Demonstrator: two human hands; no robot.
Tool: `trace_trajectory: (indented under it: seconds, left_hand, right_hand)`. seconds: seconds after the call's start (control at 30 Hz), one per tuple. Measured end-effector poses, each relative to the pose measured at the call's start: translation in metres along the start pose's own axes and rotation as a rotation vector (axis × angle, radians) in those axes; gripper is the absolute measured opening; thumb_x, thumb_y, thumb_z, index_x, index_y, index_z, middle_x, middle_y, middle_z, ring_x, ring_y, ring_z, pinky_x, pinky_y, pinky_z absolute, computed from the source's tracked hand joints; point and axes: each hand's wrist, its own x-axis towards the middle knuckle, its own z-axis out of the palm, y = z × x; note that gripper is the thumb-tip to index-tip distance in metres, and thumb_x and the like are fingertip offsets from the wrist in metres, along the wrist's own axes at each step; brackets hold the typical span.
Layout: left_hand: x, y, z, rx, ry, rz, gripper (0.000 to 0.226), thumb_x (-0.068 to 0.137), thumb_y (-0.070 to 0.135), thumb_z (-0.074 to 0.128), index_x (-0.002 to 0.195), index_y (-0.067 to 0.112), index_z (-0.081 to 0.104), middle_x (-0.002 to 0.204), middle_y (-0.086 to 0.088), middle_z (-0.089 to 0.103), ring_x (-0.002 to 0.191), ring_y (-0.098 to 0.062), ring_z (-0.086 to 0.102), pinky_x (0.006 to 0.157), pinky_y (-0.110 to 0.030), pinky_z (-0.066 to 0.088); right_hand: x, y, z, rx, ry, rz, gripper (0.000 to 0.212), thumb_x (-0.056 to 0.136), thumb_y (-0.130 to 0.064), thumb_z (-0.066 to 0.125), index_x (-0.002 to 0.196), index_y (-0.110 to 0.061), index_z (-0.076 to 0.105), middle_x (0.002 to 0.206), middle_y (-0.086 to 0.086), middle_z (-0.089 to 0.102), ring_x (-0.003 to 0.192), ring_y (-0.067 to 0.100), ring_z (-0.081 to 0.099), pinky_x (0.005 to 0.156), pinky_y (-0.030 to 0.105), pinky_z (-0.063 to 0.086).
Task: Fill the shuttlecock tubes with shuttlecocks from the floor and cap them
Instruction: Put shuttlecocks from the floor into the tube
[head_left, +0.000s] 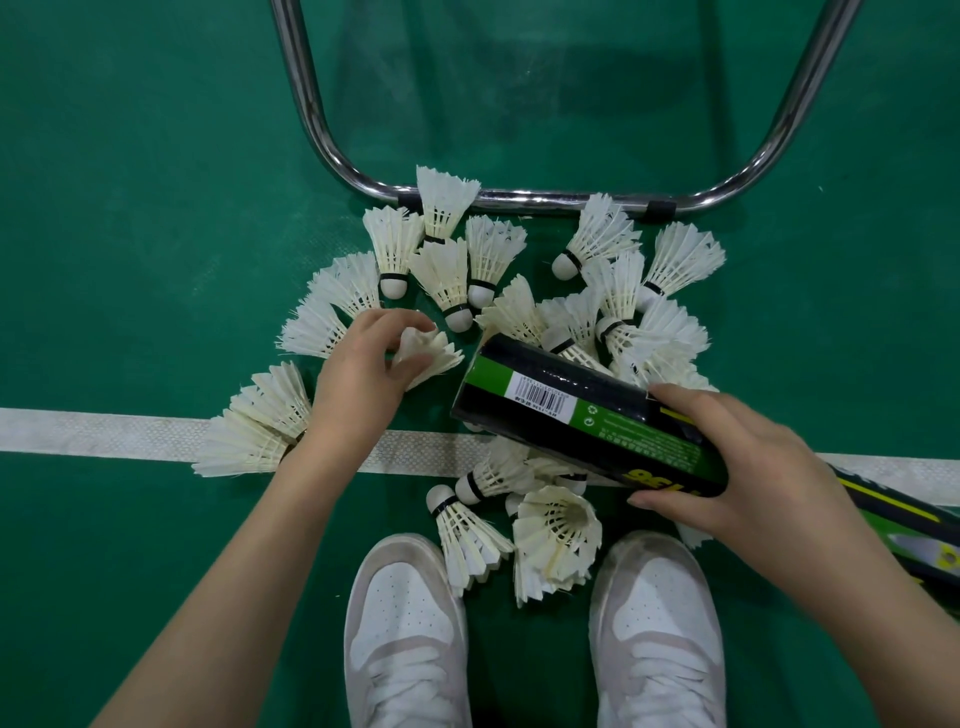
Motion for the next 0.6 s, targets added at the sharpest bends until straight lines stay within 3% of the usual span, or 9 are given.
trace_trajectory:
  seconds: [0.2,0.43,0.5,0.6]
  left_hand:
    - [-0.005,0.006,-0.005,-0.027,0.093,-0.058,0.014,0.08,0.02,0.073,0.088,0.021,0.061,0.104,0.004,0.053,0.08,-0.009,0.059,0.078,-0.036,0.052]
    - [-0.015,0.002,-0.013,0.01,0.161,-0.071,0.014,0.078,0.026,0.074,0.075,0.026,0.061,0.099,0.006,0.047,0.078,-0.014,0.056,0.072,-0.031,0.047]
    - [-0.017,0.003,-0.016,-0.082,0.185,-0.101,0.017,0.08,0.023,0.073,0.071,0.028,0.059,0.091,0.003,0.052,0.072,-0.012,0.054,0.07,-0.024,0.043]
    - [-0.021,0.01,-0.021,-0.322,0.217,-0.179,0.016,0.085,0.019,0.068,0.073,0.024,0.059,0.076,-0.015,0.059,0.068,-0.018,0.049,0.066,-0.029,0.039]
  right_hand:
    - [0.0,0.0,0.001,-0.002,0.012,-0.011,0.075,0.057,-0.052,0.073,0.124,-0.034,0.043,0.112,-0.006,0.059,0.097,0.023,0.058,0.078,0.038,0.045]
    - [0.0,0.0,0.002,0.006,0.016,-0.007,0.076,0.057,-0.053,0.071,0.125,-0.033,0.044,0.113,-0.007,0.059,0.097,0.023,0.058,0.078,0.037,0.045]
    - [0.0,-0.001,0.003,0.011,0.018,-0.005,0.076,0.057,-0.052,0.073,0.125,-0.033,0.044,0.113,-0.008,0.059,0.097,0.022,0.058,0.079,0.038,0.045]
    - [0.001,-0.002,0.002,0.014,0.014,-0.003,0.075,0.057,-0.052,0.073,0.124,-0.035,0.043,0.112,-0.009,0.058,0.097,0.021,0.058,0.078,0.037,0.045]
